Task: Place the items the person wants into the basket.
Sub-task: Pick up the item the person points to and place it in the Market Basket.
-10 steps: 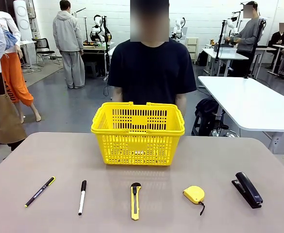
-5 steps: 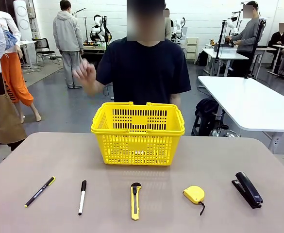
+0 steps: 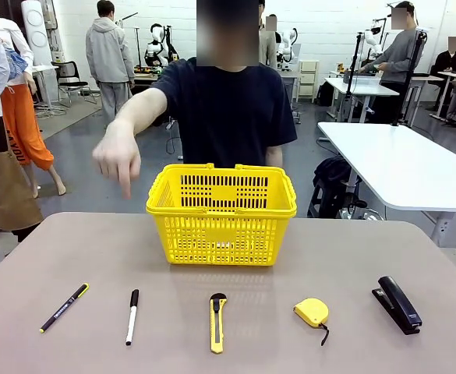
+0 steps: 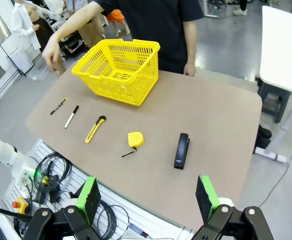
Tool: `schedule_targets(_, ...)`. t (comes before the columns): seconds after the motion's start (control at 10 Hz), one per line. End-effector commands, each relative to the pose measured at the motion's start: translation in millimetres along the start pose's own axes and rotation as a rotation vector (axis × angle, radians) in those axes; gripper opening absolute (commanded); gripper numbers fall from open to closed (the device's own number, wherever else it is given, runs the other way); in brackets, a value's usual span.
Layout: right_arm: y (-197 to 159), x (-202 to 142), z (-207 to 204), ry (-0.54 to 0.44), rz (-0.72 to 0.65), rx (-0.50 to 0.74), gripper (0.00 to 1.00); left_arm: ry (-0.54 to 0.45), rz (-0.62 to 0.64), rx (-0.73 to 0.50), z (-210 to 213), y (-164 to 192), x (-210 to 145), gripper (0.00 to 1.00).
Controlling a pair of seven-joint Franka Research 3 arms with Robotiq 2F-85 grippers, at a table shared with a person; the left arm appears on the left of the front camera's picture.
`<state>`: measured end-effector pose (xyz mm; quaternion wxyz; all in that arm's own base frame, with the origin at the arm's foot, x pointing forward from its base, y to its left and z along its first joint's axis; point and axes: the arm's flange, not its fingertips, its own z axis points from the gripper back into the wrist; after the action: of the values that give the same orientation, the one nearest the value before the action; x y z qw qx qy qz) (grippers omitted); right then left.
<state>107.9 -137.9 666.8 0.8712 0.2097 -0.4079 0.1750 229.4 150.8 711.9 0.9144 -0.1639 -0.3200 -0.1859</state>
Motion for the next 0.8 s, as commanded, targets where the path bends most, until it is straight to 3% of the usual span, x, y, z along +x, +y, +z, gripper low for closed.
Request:
schedule_targets(0.0,5.3,-1.3,7.2,-0.009,0.010,0.000,1.00,-0.012,0.000,0.006,1.7,1.2,0.1,1.00)
schedule_targets(0.7,5.3,-1.3,7.2,-0.009,0.010,0.000,1.00,-0.012,0.000,0.006,1.7,1.2,0.1,1.00)
